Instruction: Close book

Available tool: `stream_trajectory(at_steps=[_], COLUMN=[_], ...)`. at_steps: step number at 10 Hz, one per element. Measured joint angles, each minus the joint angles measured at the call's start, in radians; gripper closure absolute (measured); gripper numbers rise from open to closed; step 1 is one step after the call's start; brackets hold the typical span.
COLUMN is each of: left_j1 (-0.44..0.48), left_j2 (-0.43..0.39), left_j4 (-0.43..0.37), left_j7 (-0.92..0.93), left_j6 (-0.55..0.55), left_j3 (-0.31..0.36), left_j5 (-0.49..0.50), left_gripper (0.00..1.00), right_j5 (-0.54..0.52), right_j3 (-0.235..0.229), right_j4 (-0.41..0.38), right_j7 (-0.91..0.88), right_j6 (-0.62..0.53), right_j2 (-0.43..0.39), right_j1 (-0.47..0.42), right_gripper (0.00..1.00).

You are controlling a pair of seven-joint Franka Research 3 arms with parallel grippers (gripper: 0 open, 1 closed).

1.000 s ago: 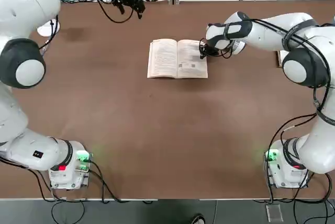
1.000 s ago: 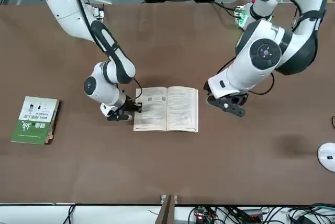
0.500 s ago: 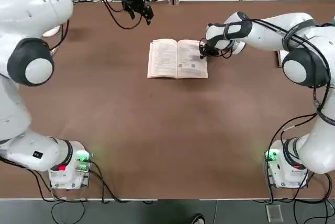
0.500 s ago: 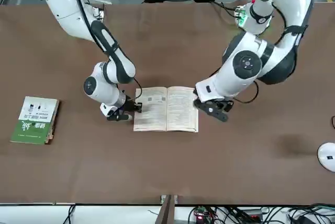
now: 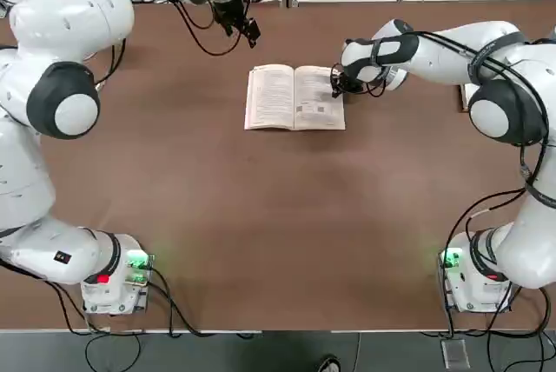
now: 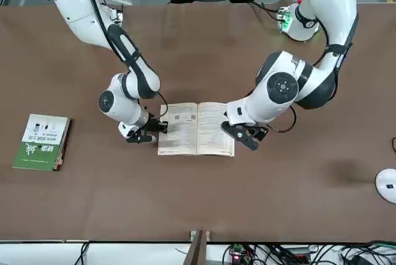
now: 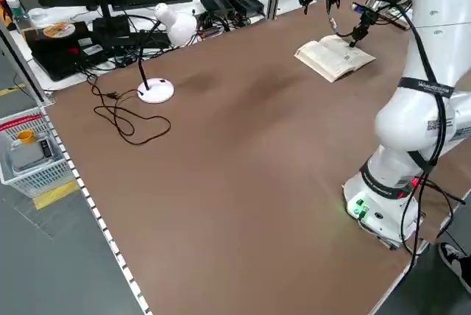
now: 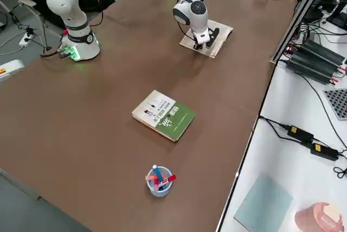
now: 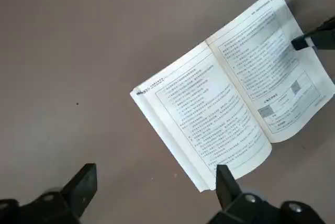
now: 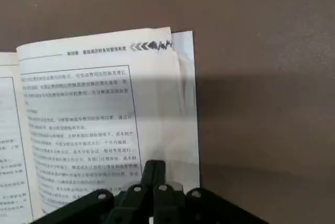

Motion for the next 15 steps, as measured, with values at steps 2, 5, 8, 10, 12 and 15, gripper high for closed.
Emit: stream_trajectory(at_steps=[2, 5, 8, 10, 12, 15], left_j1=[-0.01, -0.035, -0.054, -0.058, -0.058, -0.061], left_j2=[0.007, 0.02, 0.049, 0.077, 0.101, 0.119], left_j4=[0.0, 0.0, 0.0, 0.0, 0.0, 0.0], left_j7=[0.003, 0.003, 0.003, 0.011, 0.017, 0.024], left_j6=[0.003, 0.016, 0.059, 0.102, 0.13, 0.138], left_j3=[-0.001, -0.003, -0.013, -0.017, -0.025, -0.039], left_j5=[0.0, 0.0, 0.0, 0.0, 0.0, 0.0], left_gripper=[0.0, 0.0, 0.0, 0.0, 0.0, 0.0], right_j5=[0.0, 0.0, 0.0, 0.0, 0.0, 0.0], right_j3=[0.0, 0.0, 0.0, 0.0, 0.0, -0.001], right_j4=[0.0, 0.0, 0.0, 0.0, 0.0, 0.0], right_j7=[-0.001, -0.002, -0.004, -0.004, -0.005, -0.005], right_j6=[0.0, 0.0, 0.002, 0.003, 0.004, 0.004], right_j2=[0.0, 0.0, 0.0, 0.0, 0.0, 0.0], right_j1=[0.0, 0.0, 0.0, 0.0, 0.0, 0.0], right_gripper=[0.99, 0.99, 0.99, 0.99, 0.99, 0.99])
